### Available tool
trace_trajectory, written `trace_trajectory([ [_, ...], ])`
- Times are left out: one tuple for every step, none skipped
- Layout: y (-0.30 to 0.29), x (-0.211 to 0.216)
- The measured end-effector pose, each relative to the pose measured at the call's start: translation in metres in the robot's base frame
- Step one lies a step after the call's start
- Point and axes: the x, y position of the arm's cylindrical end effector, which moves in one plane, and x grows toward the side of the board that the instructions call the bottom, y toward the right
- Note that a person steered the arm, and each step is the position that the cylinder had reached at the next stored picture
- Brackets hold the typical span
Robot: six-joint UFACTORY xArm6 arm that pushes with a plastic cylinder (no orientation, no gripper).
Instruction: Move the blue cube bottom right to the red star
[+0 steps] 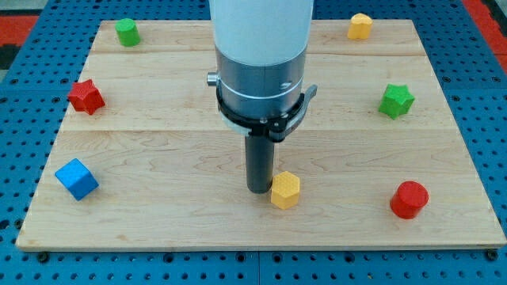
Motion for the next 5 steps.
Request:
trace_trajectory([
  [0.044, -0.012],
  [0.037, -0.003],
  [-0.039, -0.041],
  [-0.181, -0.072],
  [-0.272, -0.057],
])
